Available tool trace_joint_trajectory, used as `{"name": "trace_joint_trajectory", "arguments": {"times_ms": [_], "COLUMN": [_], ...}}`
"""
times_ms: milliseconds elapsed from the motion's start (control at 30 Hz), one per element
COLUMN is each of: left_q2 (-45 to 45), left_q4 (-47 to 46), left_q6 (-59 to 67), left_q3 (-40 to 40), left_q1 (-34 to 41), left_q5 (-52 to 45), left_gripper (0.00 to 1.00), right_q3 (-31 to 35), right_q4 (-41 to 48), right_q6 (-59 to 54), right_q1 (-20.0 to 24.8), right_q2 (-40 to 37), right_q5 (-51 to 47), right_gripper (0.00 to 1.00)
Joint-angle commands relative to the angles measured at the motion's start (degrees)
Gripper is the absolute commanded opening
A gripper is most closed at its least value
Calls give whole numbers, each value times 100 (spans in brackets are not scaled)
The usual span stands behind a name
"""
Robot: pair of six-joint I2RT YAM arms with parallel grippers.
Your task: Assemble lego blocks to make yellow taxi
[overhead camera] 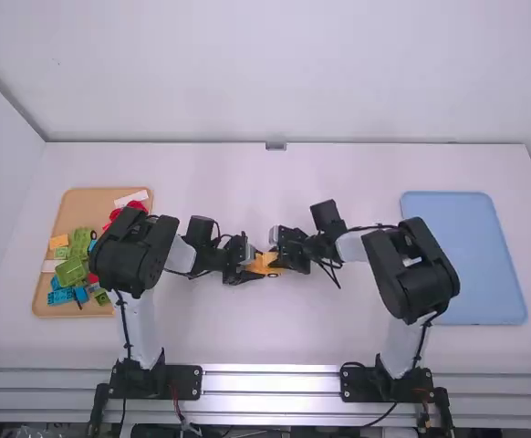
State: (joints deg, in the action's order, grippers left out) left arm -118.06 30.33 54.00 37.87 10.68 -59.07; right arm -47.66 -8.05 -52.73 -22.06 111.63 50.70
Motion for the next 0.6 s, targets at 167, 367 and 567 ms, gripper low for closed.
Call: {"name": "trace_joint_trajectory", "arguments": {"times_ms": [167, 367, 567], "left_q2": [-105, -105, -105], "left_q4": [-129, -116, -133], "left_q6": [-61, -59, -61], "left_q3": [-140, -151, -138], "left_q1": [59, 59, 59], "left_q5": [326, 328, 326], "left_gripper": [56, 55, 56], "right_q3": [-57, -74, -68], "right_q4": [170, 293, 269], "right_q6": [109, 105, -17], "right_q1": [-4, -4, -11], "right_q2": [46, 46, 46], "right_q5": [46, 24, 7], "right_gripper": [4, 4, 4]}}
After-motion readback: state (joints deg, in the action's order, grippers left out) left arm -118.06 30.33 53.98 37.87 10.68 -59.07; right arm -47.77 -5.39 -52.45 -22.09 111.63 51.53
